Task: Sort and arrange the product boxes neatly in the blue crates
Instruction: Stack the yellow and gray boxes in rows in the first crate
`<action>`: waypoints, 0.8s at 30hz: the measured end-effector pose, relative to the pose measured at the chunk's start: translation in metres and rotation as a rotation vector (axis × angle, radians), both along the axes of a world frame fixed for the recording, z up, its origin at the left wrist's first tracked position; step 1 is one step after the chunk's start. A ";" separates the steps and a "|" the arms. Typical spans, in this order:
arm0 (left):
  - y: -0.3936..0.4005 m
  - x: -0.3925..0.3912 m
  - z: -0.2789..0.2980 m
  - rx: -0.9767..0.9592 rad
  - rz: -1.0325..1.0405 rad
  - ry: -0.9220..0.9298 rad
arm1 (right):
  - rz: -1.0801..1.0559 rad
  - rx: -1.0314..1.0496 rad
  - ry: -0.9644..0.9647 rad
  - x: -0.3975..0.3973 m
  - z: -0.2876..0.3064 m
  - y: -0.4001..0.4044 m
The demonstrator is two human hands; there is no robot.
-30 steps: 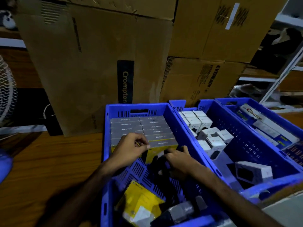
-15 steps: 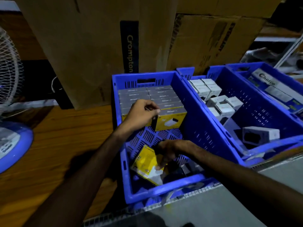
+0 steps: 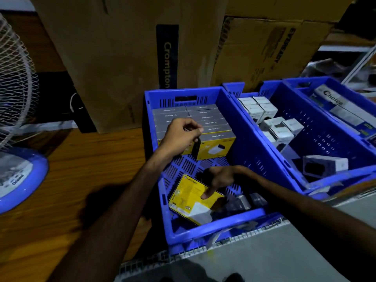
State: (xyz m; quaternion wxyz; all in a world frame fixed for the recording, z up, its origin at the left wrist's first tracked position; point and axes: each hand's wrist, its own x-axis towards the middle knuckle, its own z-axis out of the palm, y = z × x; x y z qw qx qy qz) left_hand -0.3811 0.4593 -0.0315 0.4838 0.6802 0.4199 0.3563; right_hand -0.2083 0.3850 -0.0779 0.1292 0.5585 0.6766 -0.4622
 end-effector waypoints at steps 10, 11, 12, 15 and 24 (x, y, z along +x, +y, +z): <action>-0.010 -0.004 0.009 0.052 -0.013 -0.040 | -0.259 0.262 0.261 0.022 0.061 0.001; -0.012 -0.005 0.010 0.076 -0.013 -0.055 | -0.291 0.284 0.291 0.025 0.071 0.001; -0.015 -0.008 0.010 0.112 0.002 -0.063 | -0.307 0.307 0.328 0.029 0.082 0.000; -0.027 -0.023 0.015 0.184 0.058 -0.095 | -0.344 0.432 0.353 0.037 0.114 -0.004; -0.070 -0.033 0.039 -0.004 0.285 -0.076 | -0.435 1.174 -0.048 -0.001 0.129 -0.040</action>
